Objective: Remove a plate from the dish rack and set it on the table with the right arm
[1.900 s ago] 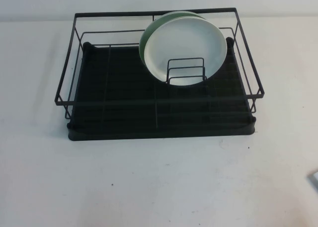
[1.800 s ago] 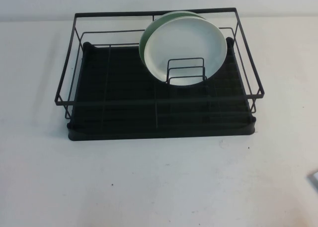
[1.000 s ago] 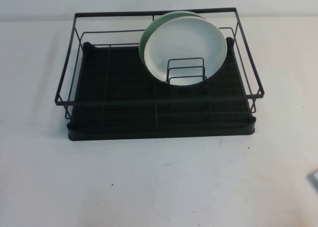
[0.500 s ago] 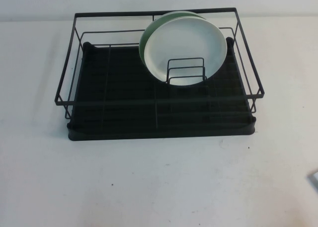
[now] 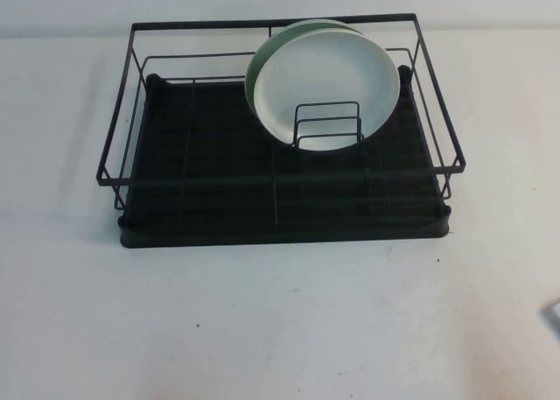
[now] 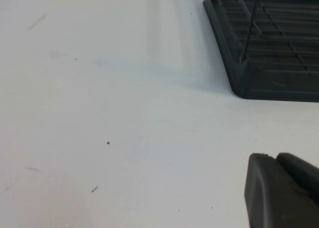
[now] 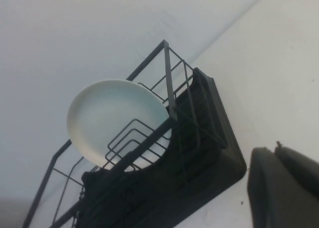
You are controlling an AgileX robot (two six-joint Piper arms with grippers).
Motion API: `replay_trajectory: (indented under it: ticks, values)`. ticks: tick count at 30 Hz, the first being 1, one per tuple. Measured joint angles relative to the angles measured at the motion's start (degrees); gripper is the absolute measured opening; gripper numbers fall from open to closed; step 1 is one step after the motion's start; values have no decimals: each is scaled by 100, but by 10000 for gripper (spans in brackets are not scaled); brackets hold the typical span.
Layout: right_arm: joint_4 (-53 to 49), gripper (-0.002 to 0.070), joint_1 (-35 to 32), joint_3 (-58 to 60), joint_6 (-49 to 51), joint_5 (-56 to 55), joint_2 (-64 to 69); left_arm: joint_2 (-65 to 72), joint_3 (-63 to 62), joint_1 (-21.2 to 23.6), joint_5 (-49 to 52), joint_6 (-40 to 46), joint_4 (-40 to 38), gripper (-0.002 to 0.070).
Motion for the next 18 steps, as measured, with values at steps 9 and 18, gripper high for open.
replay_trajectory:
  ticks: [9, 18]
  values:
    - [345, -18, 0, 0, -162, 133, 0, 0, 0, 0, 0, 0, 0, -4]
    - [-371, -18, 0, -1319, -1066, 721, 1780, 0, 0, 0, 0, 0, 0, -4]
